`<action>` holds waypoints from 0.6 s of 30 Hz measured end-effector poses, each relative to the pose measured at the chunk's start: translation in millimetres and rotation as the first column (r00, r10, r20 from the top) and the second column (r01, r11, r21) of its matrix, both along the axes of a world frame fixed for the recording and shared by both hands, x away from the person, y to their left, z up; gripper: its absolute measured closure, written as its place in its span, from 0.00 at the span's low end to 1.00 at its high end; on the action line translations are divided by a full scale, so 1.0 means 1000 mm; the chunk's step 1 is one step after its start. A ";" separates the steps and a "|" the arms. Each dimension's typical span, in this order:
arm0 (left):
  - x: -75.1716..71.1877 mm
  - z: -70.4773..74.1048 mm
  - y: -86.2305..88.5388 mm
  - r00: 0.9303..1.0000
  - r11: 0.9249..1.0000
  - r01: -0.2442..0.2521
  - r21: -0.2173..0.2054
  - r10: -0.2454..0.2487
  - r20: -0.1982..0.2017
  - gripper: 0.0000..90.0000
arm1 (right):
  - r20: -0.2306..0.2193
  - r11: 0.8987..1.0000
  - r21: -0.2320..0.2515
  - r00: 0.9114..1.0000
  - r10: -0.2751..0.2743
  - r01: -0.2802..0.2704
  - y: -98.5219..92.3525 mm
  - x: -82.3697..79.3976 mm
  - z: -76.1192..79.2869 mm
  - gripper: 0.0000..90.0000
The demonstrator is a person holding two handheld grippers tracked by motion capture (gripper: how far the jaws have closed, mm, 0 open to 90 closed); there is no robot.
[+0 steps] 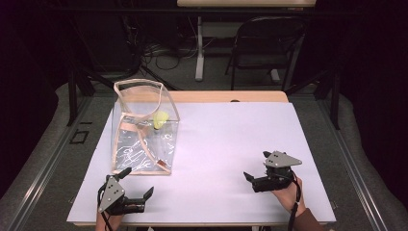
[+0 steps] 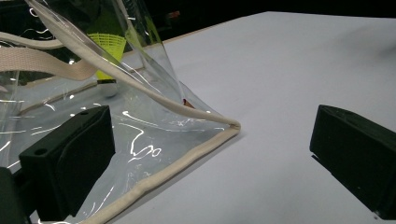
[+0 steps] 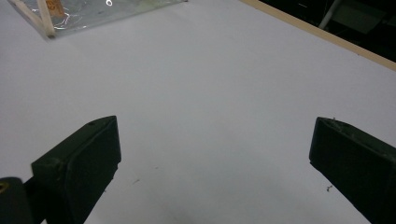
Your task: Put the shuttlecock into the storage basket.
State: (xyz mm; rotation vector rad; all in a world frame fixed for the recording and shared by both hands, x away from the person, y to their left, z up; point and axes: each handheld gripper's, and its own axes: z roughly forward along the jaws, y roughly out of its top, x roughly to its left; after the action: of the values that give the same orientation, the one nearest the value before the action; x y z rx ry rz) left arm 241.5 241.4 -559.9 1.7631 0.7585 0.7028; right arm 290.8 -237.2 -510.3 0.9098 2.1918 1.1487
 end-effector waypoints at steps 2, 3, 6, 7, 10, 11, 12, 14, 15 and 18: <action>0.000 0.000 0.000 1.000 1.000 0.001 0.002 -0.001 0.000 0.00 | 0.008 1.000 0.002 1.000 -0.002 0.002 -0.003 -0.005 -0.002 0.02; 0.000 0.000 0.000 1.000 1.000 0.002 0.001 -0.002 0.000 0.00 | 0.009 1.000 0.003 1.000 -0.003 0.003 -0.004 -0.006 -0.003 0.02; 0.000 0.000 0.000 1.000 1.000 0.000 0.000 0.000 0.000 0.00 | 0.012 1.000 0.001 1.000 -0.005 0.005 -0.005 -0.010 -0.006 0.02; 0.000 0.000 0.000 1.000 1.000 0.001 0.000 -0.001 0.000 0.00 | 0.012 1.000 0.001 1.000 -0.005 0.005 -0.005 -0.010 -0.006 0.02; 0.000 0.000 0.000 1.000 1.000 0.001 0.000 -0.001 -0.001 0.00 | 0.012 1.000 -0.005 1.000 0.007 -0.007 -0.006 -0.014 -0.009 0.02; 0.000 0.000 0.000 1.000 1.000 0.000 -0.001 0.000 0.000 0.00 | 0.015 1.000 -0.010 1.000 0.016 -0.015 -0.007 -0.017 -0.011 0.02; 0.000 0.000 0.000 1.000 1.000 0.000 -0.001 0.000 0.000 0.00 | 0.015 1.000 -0.010 1.000 0.016 -0.015 -0.007 -0.017 -0.011 0.02; 0.000 0.000 0.000 1.000 1.000 0.001 0.001 -0.001 0.000 0.00 | 0.021 1.000 -0.009 1.000 0.023 -0.023 -0.007 -0.021 -0.013 0.02; 0.000 0.000 0.000 1.000 1.000 0.001 0.000 -0.001 -0.001 0.00 | 0.021 1.000 -0.012 0.999 0.024 -0.024 -0.008 -0.022 -0.014 0.02; 0.000 0.000 0.000 1.000 1.000 0.001 0.002 -0.001 -0.001 0.00 | 0.030 1.000 -0.014 0.999 0.027 -0.027 -0.009 -0.026 -0.015 0.02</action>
State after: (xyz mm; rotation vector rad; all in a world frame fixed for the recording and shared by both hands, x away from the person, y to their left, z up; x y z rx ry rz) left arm 241.7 241.2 -560.1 1.7661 0.7573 0.7022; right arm 264.4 -246.3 -525.7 0.8539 2.1910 1.1510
